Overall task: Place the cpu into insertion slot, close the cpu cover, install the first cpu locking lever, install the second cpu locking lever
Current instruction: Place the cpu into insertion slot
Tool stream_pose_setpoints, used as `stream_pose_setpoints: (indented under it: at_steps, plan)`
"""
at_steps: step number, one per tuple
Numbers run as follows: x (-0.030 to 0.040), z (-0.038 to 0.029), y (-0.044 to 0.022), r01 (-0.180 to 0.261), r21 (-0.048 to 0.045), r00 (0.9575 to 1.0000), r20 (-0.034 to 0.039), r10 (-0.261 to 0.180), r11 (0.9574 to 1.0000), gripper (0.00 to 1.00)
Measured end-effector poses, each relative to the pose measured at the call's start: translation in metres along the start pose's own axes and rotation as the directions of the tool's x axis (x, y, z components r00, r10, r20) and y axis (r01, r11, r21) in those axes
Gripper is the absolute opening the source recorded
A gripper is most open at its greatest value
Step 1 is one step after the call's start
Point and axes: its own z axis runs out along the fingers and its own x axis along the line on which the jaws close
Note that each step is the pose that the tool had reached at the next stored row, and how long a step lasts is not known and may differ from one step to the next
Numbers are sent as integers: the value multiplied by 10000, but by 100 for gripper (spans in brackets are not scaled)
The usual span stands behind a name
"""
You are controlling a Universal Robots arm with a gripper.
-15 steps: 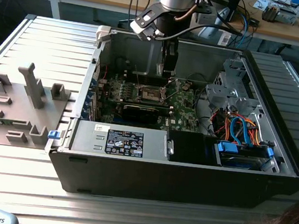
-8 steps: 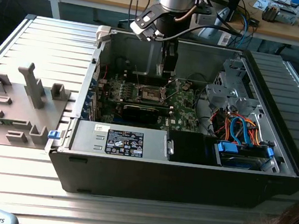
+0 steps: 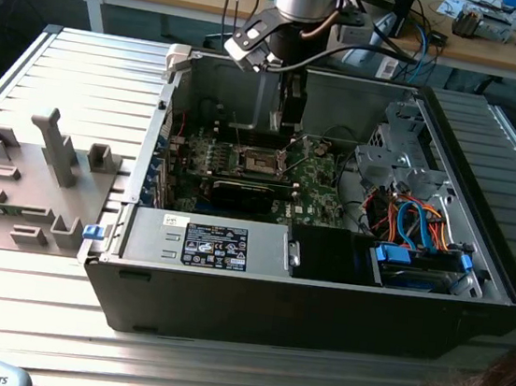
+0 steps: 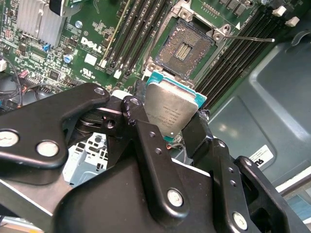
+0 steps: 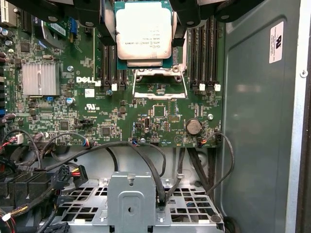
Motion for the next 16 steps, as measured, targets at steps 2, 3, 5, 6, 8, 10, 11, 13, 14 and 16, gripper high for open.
stream_pose_setpoints:
  at_steps: [2, 3, 5, 6, 8, 10, 11, 13, 14, 16]
  plan:
    - [0, 3, 0, 0, 0, 10000, 0, 0, 10000, 54]
    - [0, 6, 0, 0, 0, 10000, 0, 0, 10000, 54]
    - [0, 10, -1, 0, 0, 10000, 0, 0, 10000, 54]
    - [0, 12, -1, 0, 0, 10000, 0, 0, 10000, 54]
    - [0, 16, -1, 0, 0, 10000, 0, 0, 10000, 54]
    - [0, 20, -2, 0, 0, 10000, 0, 0, 10000, 54]
    - [0, 22, -2, 0, 0, 10000, 0, 0, 10000, 54]
    - [0, 25, -2, 0, 0, 10000, 0, 0, 10000, 54]
    - [0, 27, -2, 0, 0, 10000, 0, 0, 10000, 54]
    - [0, 30, -3, 0, 0, 10000, 0, 0, 10000, 54]
